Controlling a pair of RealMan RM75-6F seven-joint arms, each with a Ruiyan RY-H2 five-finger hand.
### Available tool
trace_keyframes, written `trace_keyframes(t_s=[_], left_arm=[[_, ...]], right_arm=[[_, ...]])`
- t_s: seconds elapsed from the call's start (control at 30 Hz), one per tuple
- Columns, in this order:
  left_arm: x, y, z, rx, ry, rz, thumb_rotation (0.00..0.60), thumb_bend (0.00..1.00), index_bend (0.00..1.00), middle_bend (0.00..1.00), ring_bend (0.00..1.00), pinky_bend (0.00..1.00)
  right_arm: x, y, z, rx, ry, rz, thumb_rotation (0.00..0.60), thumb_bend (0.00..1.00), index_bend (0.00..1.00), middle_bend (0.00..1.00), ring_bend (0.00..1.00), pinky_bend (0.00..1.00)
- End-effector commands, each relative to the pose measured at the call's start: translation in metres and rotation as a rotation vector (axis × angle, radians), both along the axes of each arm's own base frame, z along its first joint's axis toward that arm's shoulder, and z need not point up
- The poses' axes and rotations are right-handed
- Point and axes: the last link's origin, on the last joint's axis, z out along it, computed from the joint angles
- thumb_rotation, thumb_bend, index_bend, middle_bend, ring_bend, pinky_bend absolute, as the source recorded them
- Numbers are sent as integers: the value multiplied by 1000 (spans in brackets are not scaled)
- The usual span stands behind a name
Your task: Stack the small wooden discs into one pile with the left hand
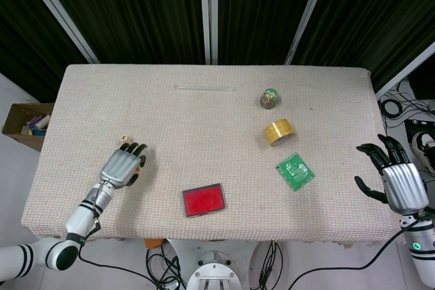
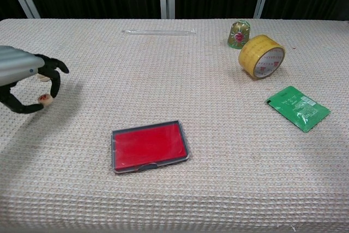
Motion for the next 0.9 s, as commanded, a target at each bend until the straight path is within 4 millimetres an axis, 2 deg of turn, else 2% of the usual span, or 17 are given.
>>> trace_keyframes(t_s=[0.03, 0.23, 0.43, 0.67, 0.9], left_arm=[[11, 14, 24, 79, -29, -15, 600, 406, 512, 135, 120, 198], [16, 49, 45, 146, -56, 46, 600, 405, 504, 135, 120, 198], [7, 73, 41, 148, -49, 135, 600, 401, 497, 135, 119, 198], [-8, 82, 32, 147, -28, 204, 600, 401, 491, 135, 120, 198], [-13, 84, 26, 140, -10, 219, 600, 398, 487, 135, 119, 198]], right_arm=[[1, 0, 0, 1, 3, 4, 600, 231, 258, 272, 43, 123], [3, 0, -1, 5, 6, 9, 600, 230, 259, 272, 43, 123], [2, 1, 0, 1, 5, 4, 600, 231, 259, 272, 43, 123], [1, 1, -1, 4, 6, -1, 600, 231, 259, 272, 44, 124], [1, 0, -2, 8, 6, -3, 600, 231, 259, 272, 44, 124]])
